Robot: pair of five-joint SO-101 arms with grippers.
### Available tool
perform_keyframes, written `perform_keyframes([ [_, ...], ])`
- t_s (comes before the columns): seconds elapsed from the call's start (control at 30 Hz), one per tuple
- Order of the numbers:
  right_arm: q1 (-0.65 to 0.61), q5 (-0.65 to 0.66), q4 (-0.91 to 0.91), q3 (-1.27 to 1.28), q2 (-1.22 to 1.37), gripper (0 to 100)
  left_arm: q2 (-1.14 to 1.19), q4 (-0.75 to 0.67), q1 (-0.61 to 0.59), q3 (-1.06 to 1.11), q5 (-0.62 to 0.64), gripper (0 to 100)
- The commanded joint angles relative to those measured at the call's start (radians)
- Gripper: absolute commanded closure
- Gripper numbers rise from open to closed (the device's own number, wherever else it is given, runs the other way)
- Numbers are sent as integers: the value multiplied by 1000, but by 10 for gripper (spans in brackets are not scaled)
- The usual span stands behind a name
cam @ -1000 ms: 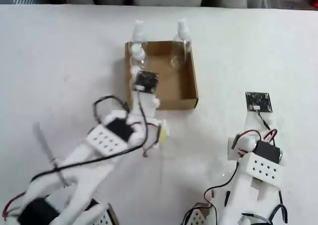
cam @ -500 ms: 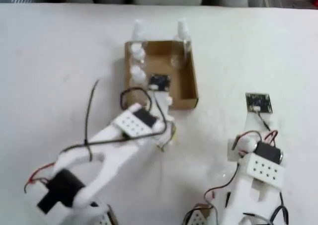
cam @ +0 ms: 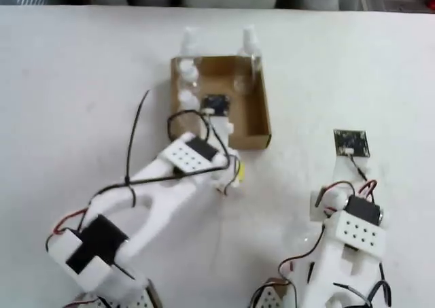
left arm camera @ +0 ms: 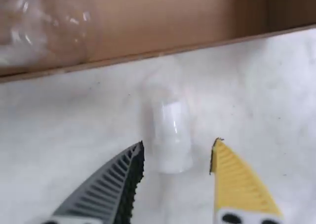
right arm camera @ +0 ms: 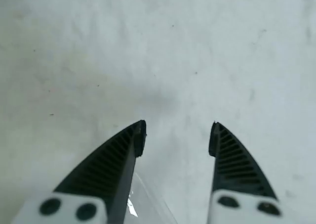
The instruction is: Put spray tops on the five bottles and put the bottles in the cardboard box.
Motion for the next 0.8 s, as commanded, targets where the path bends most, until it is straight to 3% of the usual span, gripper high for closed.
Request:
perform_keyframes([
  [0.0,-2,12,-13,-11,1,821,1,-18,-15,-49,-5,771],
  [0.6,-2,12,-8,-11,1,821,229,46,-18,-203,-11,810],
  [0.7,-2,12,-8,-11,1,821,236,46,-2,-201,-12,871],
  [0.77,-2,12,-8,-11,1,821,236,46,13,-195,-12,964],
])
